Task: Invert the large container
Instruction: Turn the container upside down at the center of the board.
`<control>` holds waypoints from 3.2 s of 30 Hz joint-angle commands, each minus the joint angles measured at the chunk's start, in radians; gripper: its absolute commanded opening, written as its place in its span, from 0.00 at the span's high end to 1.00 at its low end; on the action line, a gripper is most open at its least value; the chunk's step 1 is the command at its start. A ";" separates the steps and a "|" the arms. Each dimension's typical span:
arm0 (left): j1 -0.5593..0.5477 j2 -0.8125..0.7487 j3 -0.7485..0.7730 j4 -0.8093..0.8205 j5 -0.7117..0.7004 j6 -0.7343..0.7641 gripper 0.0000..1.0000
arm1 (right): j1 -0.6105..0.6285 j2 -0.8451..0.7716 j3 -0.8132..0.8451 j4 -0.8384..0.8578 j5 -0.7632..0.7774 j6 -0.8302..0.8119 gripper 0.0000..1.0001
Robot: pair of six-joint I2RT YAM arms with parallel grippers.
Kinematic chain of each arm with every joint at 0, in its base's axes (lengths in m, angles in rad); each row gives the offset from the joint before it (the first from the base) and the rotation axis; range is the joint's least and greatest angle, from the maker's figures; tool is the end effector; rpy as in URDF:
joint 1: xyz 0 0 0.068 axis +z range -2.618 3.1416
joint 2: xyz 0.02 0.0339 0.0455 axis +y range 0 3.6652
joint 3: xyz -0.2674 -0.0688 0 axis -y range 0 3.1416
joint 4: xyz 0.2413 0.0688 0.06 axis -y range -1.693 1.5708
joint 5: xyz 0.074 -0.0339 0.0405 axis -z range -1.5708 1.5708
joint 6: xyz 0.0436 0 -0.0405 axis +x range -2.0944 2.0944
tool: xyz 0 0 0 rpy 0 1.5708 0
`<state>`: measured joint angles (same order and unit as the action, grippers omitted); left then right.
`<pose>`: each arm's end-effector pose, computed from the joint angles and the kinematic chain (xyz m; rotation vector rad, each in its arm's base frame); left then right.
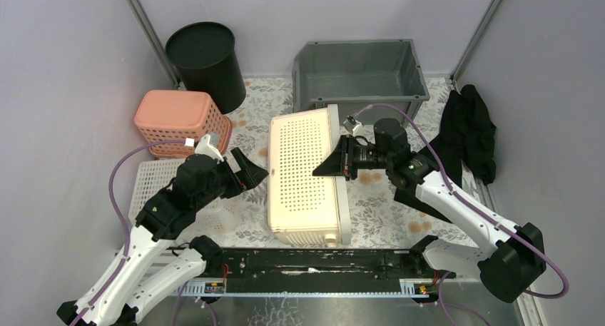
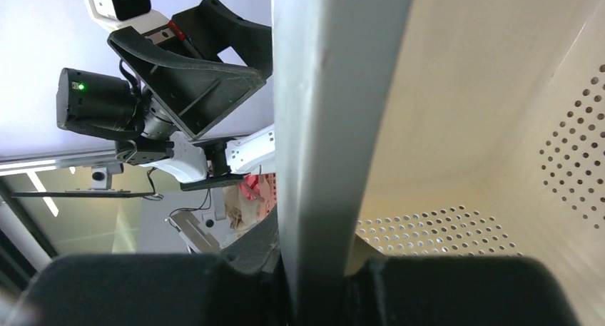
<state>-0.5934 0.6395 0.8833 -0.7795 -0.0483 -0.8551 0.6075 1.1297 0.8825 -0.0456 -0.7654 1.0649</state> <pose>0.1058 -0.0688 0.3296 -0.3190 2.1910 -0.7951 0.1925 0.1706 0.3240 -0.1383 2.2306 1.7583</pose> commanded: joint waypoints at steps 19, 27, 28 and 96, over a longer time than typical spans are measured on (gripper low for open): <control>0.004 -0.029 0.115 -0.011 -0.002 0.002 0.00 | 0.052 0.050 -0.012 0.458 -0.051 0.240 1.00; 0.004 -0.041 0.143 -0.032 -0.010 0.002 0.00 | 0.070 0.065 -0.030 0.567 -0.040 0.300 1.00; 0.004 -0.042 0.144 -0.034 -0.012 0.004 0.00 | 0.072 0.066 -0.034 0.583 -0.039 0.308 1.00; 0.004 -0.038 0.187 -0.063 -0.026 0.019 0.00 | 0.132 0.581 -0.076 1.752 0.146 0.675 1.00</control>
<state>-0.5880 0.5983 1.0481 -0.8486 -0.0849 -0.8467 0.7216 1.7172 0.7246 1.4769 -0.6662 1.7660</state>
